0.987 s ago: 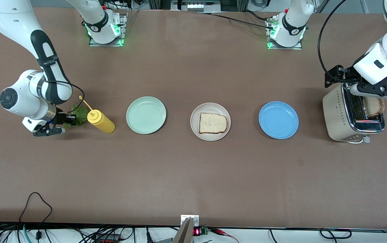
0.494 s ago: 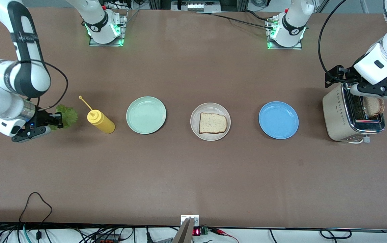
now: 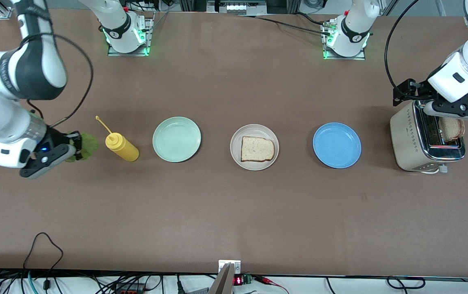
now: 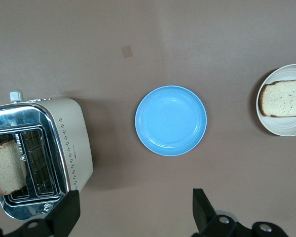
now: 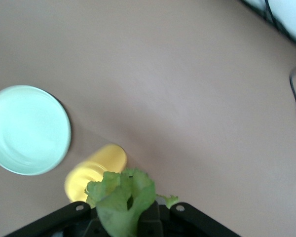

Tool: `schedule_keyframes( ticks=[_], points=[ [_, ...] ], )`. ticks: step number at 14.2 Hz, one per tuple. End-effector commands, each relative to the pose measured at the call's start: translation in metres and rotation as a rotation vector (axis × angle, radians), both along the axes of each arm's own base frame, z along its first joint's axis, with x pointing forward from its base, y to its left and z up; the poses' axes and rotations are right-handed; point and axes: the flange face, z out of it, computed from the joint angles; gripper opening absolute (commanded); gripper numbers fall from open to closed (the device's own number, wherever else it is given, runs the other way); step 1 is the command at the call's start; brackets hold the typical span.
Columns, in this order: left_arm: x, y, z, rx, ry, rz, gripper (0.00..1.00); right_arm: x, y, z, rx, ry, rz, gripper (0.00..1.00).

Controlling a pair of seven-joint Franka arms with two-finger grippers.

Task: Make sandwich in beige plate with both arms
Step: 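Carry the lettuce leaf with the right gripper over the bread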

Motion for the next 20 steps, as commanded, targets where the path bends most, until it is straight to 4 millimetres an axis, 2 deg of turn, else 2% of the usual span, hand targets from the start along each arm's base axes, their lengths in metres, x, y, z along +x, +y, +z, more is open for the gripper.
schedule_keyframes(
  ticks=[1,3,7,9,11,14,17,20],
  points=[
    [-0.001,0.002,0.006,-0.004,0.003,-0.001,1.00,0.003,0.052,0.010,-0.012,-0.009,0.086,0.00],
    [-0.001,0.002,0.006,-0.004,0.003,-0.001,1.00,0.002,0.083,0.012,0.027,-0.013,0.113,0.00],
    [-0.001,0.002,0.006,-0.004,0.003,0.000,1.00,-0.016,0.190,0.010,0.106,-0.017,0.215,0.00],
    [-0.001,0.002,0.006,-0.004,0.003,0.000,1.00,-0.024,0.236,-0.003,0.104,-0.008,0.235,0.00],
    [-0.001,0.002,0.006,-0.004,0.003,0.000,1.00,-0.037,0.289,-0.022,0.107,-0.023,0.259,0.00],
    [-0.001,0.002,0.006,-0.004,0.003,0.002,1.00,-0.048,0.348,-0.069,0.126,-0.078,0.246,0.00],
    [-0.001,0.001,0.006,-0.004,0.003,0.000,1.00,-0.059,0.394,-0.117,0.177,-0.135,0.243,0.00],
    [-0.001,0.001,0.006,-0.004,0.003,0.000,1.00,-0.061,0.412,-0.157,0.197,-0.191,0.234,0.00]
  ],
)
